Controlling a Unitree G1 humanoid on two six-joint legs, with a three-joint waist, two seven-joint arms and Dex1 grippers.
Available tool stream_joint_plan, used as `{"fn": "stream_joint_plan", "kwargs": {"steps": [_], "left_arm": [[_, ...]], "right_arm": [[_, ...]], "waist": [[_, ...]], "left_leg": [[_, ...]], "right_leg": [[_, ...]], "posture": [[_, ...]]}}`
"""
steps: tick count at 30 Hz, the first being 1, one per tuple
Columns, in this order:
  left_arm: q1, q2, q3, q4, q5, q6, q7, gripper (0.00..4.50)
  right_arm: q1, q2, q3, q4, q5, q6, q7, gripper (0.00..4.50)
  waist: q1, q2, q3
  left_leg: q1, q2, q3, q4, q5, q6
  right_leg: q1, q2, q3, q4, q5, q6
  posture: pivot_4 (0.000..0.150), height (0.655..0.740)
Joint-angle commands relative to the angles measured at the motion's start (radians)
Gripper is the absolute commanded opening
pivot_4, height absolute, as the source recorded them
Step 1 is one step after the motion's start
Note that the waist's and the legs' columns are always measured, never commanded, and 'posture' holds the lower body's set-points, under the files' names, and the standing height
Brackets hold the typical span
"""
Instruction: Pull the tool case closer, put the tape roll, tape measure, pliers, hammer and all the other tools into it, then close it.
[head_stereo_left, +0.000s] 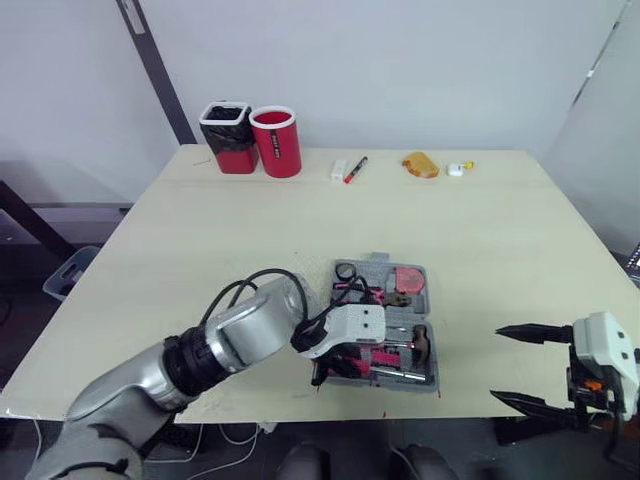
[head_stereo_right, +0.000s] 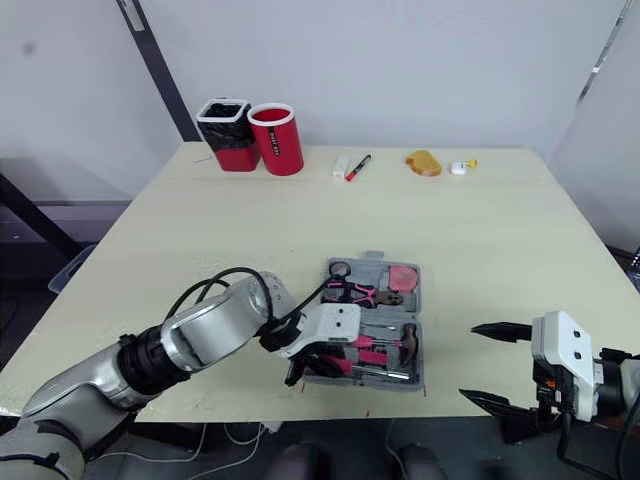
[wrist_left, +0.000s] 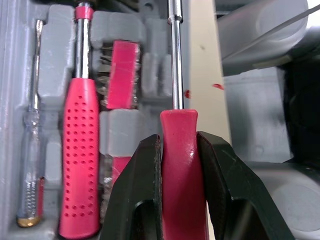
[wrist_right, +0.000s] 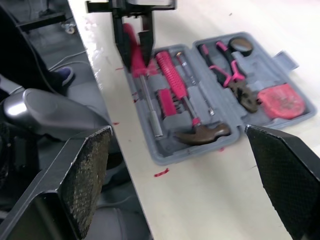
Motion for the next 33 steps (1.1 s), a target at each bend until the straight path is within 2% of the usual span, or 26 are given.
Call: {"fn": "stream_joint_plan", "kwargs": {"steps": [1,19,30,32,33], "left_arm": [[-0.03,-0.025,-0.032,0.012,0.016,0.029,0.012,0.61],[-0.067,-0.11,-0.092,0.054,0.029,0.056,0.058,0.61],[-0.069,-0.108,-0.098,0.053,0.017,0.063,0.055,0.61],[-0.068,-0.105,-0.099,0.057,0.02,0.056,0.054,1.63],[-0.067,-0.103,-0.099,0.059,0.022,0.052,0.055,1.93]], "right_arm": [[0.006,-0.008,-0.026,-0.018,0.003,-0.01,0.012,4.5],[0.03,0.011,-0.025,-0.038,-0.01,-0.016,0.005,4.5],[0.056,0.022,-0.023,-0.053,-0.014,-0.021,-0.01,4.5],[0.056,0.023,-0.019,-0.051,-0.016,-0.024,-0.011,4.5],[0.056,0.024,-0.017,-0.051,-0.017,-0.024,-0.012,4.5]], "waist": [[0.0,0.0,0.0],[0.0,0.0,0.0],[0.0,0.0,0.0],[0.0,0.0,0.0],[0.0,0.0,0.0]], "left_leg": [[0.0,0.0,0.0,0.0,0.0,0.0],[-0.001,-0.001,-0.003,0.001,0.0,0.0],[-0.001,-0.001,-0.003,0.002,0.0,0.0],[-0.001,-0.001,-0.003,0.002,0.0,0.0],[-0.001,-0.001,-0.003,0.002,0.0,0.0]], "right_leg": [[0.0,0.0,0.0,0.0,0.0,0.0],[0.0,0.0,0.0,0.0,0.0,0.0],[0.001,0.0,0.0,0.0,0.0,0.0],[0.001,0.0,0.0,0.0,0.0,0.0],[0.001,0.0,0.0,0.0,0.0,0.0]], "posture": [[0.15,0.74],[0.15,0.74],[0.15,0.74],[0.15,0.74],[0.15,0.74]]}}
